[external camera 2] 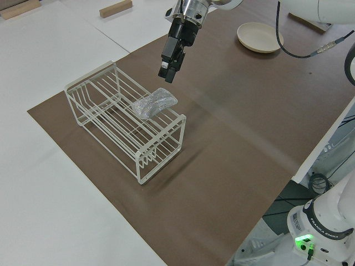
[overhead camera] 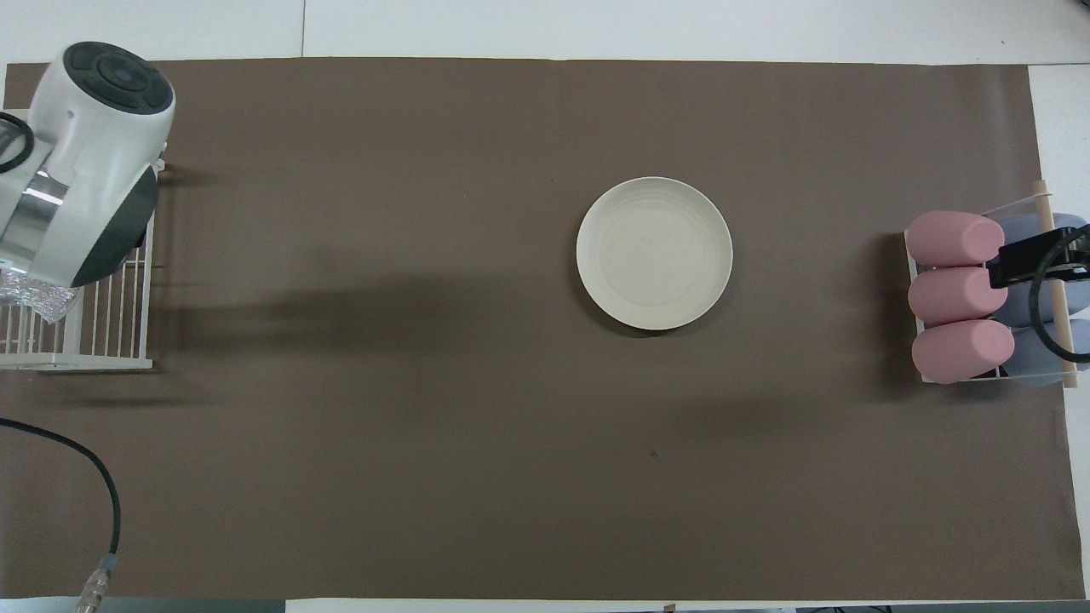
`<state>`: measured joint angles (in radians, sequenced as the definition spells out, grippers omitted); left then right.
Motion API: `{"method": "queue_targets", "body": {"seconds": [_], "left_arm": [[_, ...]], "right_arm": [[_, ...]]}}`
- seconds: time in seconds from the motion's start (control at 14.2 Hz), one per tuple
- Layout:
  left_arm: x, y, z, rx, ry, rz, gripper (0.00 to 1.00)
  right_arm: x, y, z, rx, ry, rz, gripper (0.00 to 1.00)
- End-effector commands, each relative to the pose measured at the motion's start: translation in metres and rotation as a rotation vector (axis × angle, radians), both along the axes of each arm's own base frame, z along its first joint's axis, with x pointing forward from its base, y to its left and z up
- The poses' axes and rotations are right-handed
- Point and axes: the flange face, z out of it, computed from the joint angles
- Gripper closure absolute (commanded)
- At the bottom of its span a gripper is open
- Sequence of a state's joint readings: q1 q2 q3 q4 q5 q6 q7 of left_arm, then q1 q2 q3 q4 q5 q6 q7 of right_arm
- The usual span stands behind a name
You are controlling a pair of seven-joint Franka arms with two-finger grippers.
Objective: Wipe plate with sponge
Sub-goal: 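Lower the scrubber into the rack and open the left gripper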
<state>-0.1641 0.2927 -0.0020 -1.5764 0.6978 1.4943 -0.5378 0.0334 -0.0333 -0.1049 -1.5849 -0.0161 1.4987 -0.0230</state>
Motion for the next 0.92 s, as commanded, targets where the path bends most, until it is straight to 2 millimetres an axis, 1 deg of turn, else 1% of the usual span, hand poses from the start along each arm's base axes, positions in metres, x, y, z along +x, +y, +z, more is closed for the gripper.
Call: {"method": "queue_targets", "body": {"seconds": [0.0, 0.07, 0.14, 0.21, 0.35, 0.49, 0.63, 0.71, 0.85], "left_arm": [[-0.003, 0.011, 0.035, -0.133, -0.015, 0.0, 0.0], [-0.005, 0.014, 0.042, -0.17, -0.025, 0.014, 0.0], [-0.011, 0.014, 0.055, -0.233, -0.037, 0.023, 0.0], [-0.017, 0.019, 0.068, -0.294, -0.042, 0.021, 0.0], [-0.036, 0.034, 0.106, -0.447, -0.065, 0.001, 0.0], [-0.054, 0.038, 0.131, -0.53, -0.066, -0.021, 0.0], [-0.07, 0.032, 0.146, -0.602, -0.063, -0.032, 0.0], [-0.082, 0.029, 0.151, -0.637, -0.062, -0.035, 0.0], [-0.101, 0.025, 0.152, -0.691, -0.058, -0.038, 0.0]], "right_arm": [[-0.006, 0.001, 0.002, 0.001, -0.015, 0.004, 0.0], [-0.006, 0.002, 0.003, 0.001, -0.016, 0.007, 0.0], [-0.006, 0.001, 0.002, 0.001, -0.015, 0.004, 0.0], [-0.005, 0.002, 0.002, 0.001, -0.015, 0.006, 0.0], [-0.005, 0.001, 0.002, 0.001, -0.016, 0.004, 0.0], [-0.005, 0.002, 0.003, 0.0, -0.019, 0.001, 0.0], [-0.004, 0.003, 0.004, 0.0, -0.022, 0.001, 0.0], [-0.005, 0.003, 0.004, 0.0, -0.024, 0.001, 0.0], [-0.005, 0.003, 0.003, 0.0, -0.019, 0.003, 0.0]]}}
